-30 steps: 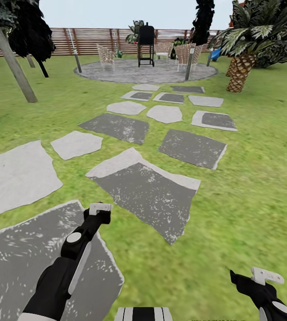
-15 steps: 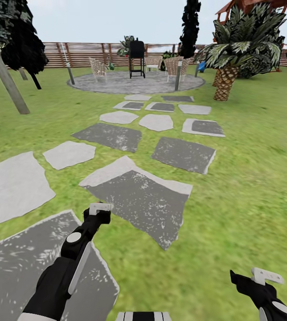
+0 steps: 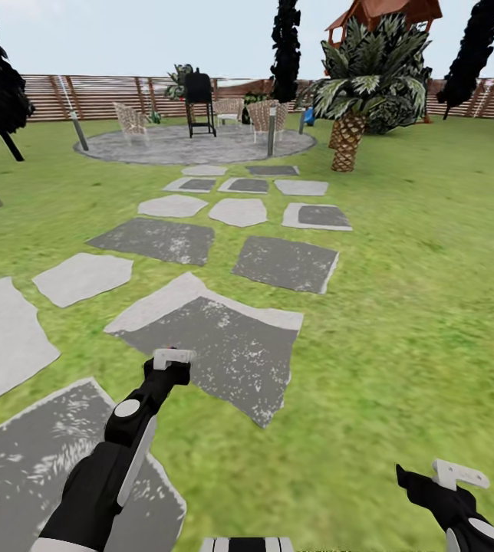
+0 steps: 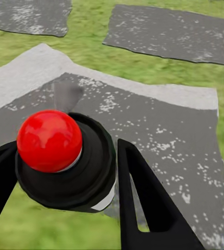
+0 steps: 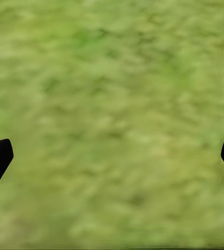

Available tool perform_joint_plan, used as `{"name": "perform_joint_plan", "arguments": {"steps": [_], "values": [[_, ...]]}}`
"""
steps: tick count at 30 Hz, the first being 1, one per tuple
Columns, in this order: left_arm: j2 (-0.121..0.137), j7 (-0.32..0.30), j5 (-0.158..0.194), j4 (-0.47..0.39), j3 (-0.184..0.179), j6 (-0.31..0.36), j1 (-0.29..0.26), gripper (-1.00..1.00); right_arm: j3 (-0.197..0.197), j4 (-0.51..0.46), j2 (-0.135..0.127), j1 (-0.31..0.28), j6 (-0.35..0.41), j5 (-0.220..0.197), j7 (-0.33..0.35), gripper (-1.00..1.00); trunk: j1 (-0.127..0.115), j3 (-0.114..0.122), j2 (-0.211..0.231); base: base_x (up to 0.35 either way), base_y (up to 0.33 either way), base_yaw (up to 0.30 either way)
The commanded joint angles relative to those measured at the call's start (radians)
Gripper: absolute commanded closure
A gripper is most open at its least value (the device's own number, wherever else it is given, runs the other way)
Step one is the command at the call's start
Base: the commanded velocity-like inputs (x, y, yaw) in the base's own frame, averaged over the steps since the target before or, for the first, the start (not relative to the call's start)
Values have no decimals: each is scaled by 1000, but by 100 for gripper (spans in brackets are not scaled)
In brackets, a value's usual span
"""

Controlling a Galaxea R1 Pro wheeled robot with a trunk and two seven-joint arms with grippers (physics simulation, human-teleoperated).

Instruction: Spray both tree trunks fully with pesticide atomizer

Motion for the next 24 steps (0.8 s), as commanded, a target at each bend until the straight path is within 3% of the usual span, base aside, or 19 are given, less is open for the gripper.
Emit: {"name": "perform_joint_plan", "arguments": {"steps": [1, 10, 16, 24], "values": [[0, 0, 0, 0, 0, 0, 0, 100, 0, 0, 0, 0, 0, 0, 0, -100, 0, 1, 0, 0, 0, -267], [0, 0, 0, 0, 0, 0, 0, 100, -1, 0, 0, 0, 0, 0, 0, -100, 0, 9, 0, 0, 0, -255], [0, 0, 1, 0, 0, 0, 0, 100, 0, 0, 0, 0, 0, 0, 0, -100, -3, 33, 2, 0, 0, -41], [0, 0, 1, 0, 0, 0, 0, 100, 0, 1, 0, 0, 0, 0, 0, -100, -3, 35, 2, 0, 0, -175]]}}
